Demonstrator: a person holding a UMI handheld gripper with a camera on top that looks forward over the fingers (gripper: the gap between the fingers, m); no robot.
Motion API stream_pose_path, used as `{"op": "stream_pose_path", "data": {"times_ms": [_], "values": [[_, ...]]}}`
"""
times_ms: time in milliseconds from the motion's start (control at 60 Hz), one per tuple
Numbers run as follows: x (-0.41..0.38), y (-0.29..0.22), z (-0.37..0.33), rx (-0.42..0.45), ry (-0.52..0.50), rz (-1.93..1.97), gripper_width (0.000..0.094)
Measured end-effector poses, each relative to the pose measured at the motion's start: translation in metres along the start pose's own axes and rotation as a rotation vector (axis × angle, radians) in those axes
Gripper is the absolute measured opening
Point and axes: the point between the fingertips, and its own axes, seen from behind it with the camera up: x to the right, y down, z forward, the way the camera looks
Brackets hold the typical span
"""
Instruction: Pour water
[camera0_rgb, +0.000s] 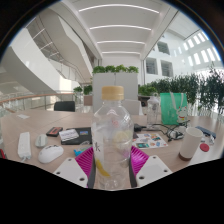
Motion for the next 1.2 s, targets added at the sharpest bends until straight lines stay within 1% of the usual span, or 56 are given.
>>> {"op": "stream_pose_path", "data": {"times_ms": [50,100,117,133,150,167,183,217,250,283,317,333,350,450,500,533,567,700,767,800,900,917,933,983,1033,1200], "values": [[-0.002,0.000,0.001,0.004,-0.010,-0.004,0.0450],[-0.003,0.002,0.003,-0.014,-0.018,0.004,0.0399],[-0.005,0.002,0.004,-0.017,-0.025,0.002,0.0345],[-0.001,0.002,0.005,-0.021,-0.033,0.008,0.0364],[-0.001,0.002,0.006,-0.026,-0.039,0.013,0.0364],[0.000,0.001,0.006,-0.029,-0.045,0.019,0.0353],[0.000,0.001,0.007,-0.034,-0.053,0.024,0.0321],[0.002,0.001,0.008,-0.051,-0.064,0.042,0.0321],[-0.001,0.003,0.009,-0.081,-0.074,0.069,0.0321],[-0.002,0.000,0.010,-0.118,-0.110,0.127,0.0321],[-0.002,-0.010,0.010,-0.134,-0.151,0.223,0.0321],[0.000,-0.015,0.012,-0.141,-0.150,0.275,0.0292],[0.003,-0.018,0.012,-0.140,-0.156,0.334,0.0321],[0.043,-0.065,0.018,-0.155,-0.191,0.715,0.0322],[0.070,-0.079,0.021,-0.160,-0.213,0.913,0.0321],[0.086,-0.091,0.021,-0.166,-0.207,1.039,0.0321],[0.100,-0.093,0.026,-0.177,-0.198,1.160,0.0320],[0.141,-0.093,0.030,-0.230,-0.245,1.663,0.0319],[0.153,-0.100,0.029,-0.231,-0.291,1.887,0.0319],[0.156,-0.114,0.035,-0.229,-0.274,1.992,0.0319],[0.173,-0.131,0.033,-0.173,-0.360,2.196,0.0318],[0.182,-0.137,0.025,-0.168,-0.412,2.238,0.0318],[0.179,-0.145,0.035,-0.162,-0.382,2.262,0.0319],[0.185,-0.149,0.034,-0.139,-0.424,2.329,0.0318],[0.188,-0.155,0.029,-0.138,-0.441,2.371,0.0319],[0.189,-0.153,0.030,-0.150,-0.432,2.418,0.0320]]}}
